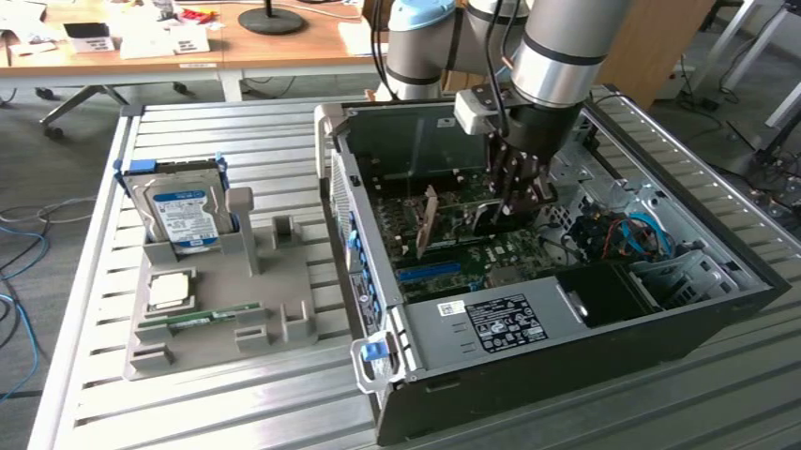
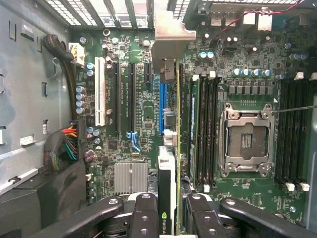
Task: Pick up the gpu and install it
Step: 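Insert the gpu into the slot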
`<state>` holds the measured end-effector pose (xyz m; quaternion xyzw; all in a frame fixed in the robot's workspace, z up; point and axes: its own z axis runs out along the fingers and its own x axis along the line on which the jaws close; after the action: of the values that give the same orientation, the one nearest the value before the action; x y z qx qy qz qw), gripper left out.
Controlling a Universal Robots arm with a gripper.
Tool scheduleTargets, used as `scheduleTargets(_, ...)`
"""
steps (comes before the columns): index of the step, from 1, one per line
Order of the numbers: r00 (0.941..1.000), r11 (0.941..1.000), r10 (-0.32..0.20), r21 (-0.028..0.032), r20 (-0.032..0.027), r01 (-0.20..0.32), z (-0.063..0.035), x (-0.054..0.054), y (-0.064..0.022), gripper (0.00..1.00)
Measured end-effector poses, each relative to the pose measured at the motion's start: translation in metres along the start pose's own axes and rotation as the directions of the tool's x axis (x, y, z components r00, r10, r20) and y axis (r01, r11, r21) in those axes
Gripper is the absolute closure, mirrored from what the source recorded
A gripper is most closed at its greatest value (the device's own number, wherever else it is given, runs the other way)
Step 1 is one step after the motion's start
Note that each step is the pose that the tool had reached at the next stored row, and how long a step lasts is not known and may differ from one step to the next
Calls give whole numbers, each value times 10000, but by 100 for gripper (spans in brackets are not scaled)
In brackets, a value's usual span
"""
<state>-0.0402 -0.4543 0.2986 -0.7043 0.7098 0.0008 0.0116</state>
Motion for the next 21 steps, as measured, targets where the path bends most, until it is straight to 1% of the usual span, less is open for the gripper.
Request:
scheduleTargets(6,10000,10000,1,0,1,-1,7,0,30,73)
scheduleTargets(17,10000,10000,1,0,0,-1,11,1,160,73)
scheduleTargets(21,10000,10000,-1,0,-1,1,28,2,182,73)
